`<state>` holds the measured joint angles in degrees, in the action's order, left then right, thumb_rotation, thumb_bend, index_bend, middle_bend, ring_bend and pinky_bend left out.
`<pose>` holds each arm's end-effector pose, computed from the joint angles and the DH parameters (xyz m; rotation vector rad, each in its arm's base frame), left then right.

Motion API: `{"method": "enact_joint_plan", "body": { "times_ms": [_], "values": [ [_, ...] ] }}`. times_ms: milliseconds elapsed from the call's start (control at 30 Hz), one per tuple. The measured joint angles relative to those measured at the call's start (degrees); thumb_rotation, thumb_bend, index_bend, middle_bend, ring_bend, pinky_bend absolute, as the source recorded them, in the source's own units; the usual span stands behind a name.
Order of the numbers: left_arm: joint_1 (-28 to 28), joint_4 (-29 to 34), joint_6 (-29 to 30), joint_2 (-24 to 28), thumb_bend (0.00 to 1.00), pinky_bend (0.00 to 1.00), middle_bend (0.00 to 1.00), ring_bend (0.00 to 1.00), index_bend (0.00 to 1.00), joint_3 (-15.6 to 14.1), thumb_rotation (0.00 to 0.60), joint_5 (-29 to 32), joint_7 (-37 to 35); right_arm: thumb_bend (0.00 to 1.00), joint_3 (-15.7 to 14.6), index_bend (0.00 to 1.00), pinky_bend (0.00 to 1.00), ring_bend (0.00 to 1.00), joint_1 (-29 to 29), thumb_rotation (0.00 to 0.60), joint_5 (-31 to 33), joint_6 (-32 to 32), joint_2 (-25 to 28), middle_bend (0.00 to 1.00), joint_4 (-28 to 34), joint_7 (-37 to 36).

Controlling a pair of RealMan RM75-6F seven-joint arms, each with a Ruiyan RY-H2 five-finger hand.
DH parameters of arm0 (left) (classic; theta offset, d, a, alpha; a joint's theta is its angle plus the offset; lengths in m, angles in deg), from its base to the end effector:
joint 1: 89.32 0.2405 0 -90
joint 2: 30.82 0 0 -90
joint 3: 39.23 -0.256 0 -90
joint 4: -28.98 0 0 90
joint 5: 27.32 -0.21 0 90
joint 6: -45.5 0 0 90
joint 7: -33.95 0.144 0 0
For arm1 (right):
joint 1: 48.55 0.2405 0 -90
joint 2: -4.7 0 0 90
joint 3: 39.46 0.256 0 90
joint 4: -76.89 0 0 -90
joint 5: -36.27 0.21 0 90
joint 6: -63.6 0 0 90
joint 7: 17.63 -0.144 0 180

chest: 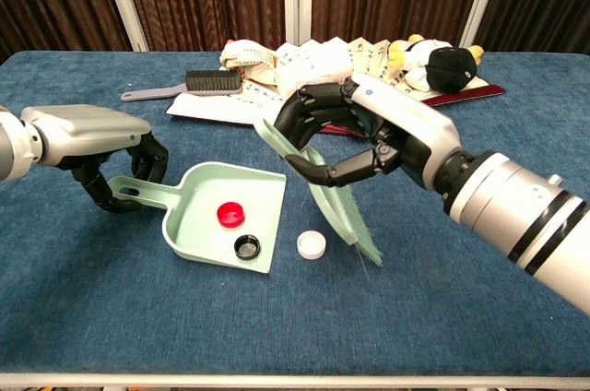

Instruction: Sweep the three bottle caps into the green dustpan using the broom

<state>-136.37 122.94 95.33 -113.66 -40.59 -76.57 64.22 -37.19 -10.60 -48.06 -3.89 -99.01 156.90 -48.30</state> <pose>-0.1780 0.3028 -0.0279 -2.0768 -1.0133 -0.5418 -0.1063 -0.2636 -0.0803 1.6886 -1.7337 1.6448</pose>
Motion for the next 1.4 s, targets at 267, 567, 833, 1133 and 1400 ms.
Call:
{"method": "enact_joint_plan", "body": {
  "times_ms": [267, 567, 833, 1133, 1400],
  "values": [
    [-0.2, 0.2, -0.6, 0.2, 0.40, 0.24, 0.54, 0.37, 0.59, 0.1, 0.600, -0.2, -0.7, 0.60, 0.9, 0.84, 0.14, 0.37, -1.2, 0.600, -0.9, -1.5, -7.8, 0.71, -6.7, 1.6],
    [-0.2, 0.6, -0.4, 0.0, 0.40, 0.24, 0.54, 0.37, 0.59, 0.1, 0.600, 0.4, -0.5, 0.60, 3.6, 0.84, 0.14, 0.37, -0.1, 0.600, -2.1, -1.3, -16.7, 0.71, -16.3, 0.1],
    [-1.0, 0.6, -0.4, -0.1, 0.40, 0.24, 0.54, 0.37, 0.59, 0.8, 0.600, 2.2, 0.1, 0.60, 8.0, 0.84, 0.14, 0.37, 3.2, 0.600, -1.8, 0.9, -22.8, 0.71, -21.5, -2.2],
    [-2.3, 0.9, -0.6, -0.1, 0.40, 0.24, 0.54, 0.37, 0.59, 1.8, 0.600, 4.9, 1.0, 0.60, 11.0, 0.84, 0.13, 0.37, 7.9, 0.600, -1.0, 1.3, -26.3, 0.71, -25.2, -5.1],
    [-2.6, 0.9, -0.4, -0.1, 0.40, 0.24, 0.53, 0.37, 0.58, 1.3, 0.600, 6.6, 0.9, 0.60, 11.4, 0.84, 0.12, 0.37, 9.2, 0.600, -1.5, -2.4, -25.3, 0.71, -25.3, -6.5]
  ]
}}
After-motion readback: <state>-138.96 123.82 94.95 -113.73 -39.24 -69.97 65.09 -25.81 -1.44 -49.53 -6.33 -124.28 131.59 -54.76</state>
